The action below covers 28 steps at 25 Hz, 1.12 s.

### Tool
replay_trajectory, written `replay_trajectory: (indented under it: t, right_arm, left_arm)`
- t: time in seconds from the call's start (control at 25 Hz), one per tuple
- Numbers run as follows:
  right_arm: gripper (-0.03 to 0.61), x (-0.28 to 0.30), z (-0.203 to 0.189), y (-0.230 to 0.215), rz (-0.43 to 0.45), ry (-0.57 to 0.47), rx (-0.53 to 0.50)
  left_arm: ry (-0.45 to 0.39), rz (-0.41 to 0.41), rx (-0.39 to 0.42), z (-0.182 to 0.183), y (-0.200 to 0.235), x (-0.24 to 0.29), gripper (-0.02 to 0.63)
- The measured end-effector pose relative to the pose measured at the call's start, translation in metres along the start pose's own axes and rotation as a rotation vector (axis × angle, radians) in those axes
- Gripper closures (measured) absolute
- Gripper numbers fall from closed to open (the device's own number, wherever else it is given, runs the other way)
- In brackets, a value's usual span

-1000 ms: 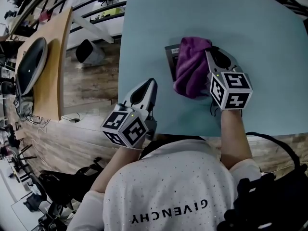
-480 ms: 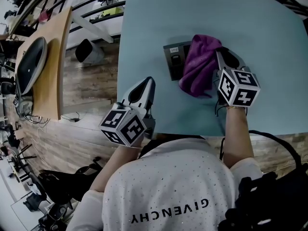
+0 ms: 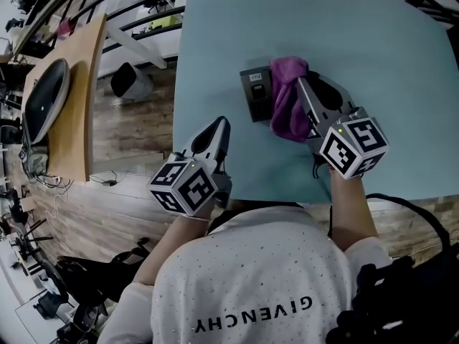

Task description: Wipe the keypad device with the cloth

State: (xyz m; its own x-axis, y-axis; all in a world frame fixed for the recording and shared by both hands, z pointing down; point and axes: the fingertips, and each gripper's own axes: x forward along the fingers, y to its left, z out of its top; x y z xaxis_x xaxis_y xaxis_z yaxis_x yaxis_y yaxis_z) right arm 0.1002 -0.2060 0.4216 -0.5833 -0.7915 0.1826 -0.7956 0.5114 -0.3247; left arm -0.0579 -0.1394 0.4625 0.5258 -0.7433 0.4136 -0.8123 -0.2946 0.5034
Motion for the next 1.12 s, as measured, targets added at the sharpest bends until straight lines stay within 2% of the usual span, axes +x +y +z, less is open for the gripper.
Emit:
replay_trajectory:
  t: [0.28, 0.48, 0.76, 1.12]
  right_arm:
    - [0.538, 0.037, -0.042, 0.070, 0.138, 0.162, -0.158]
    - [0.538, 0.052, -0.065, 0.077, 0.135, 0.245, -0.224]
    - [0.538, 0.059, -0.079, 0.059, 0.104, 0.296, -0.082]
    - [0.538, 0.052, -0.079, 0.042, 0.085, 0.300, -0.046]
  left_arm:
    - [-0.012, 0.009, 0.007, 0.005, 0.000, -0.002, 0.614]
    - [-0.024, 0.039, -0.011, 0.003, 0.009, -0.015, 0.614]
    - [-0.036, 0.061, -0.030, 0.003, 0.018, -0.020, 0.614]
    - [-0.019, 0.040, -0.031, -0.001, 0.013, -0.009, 0.614]
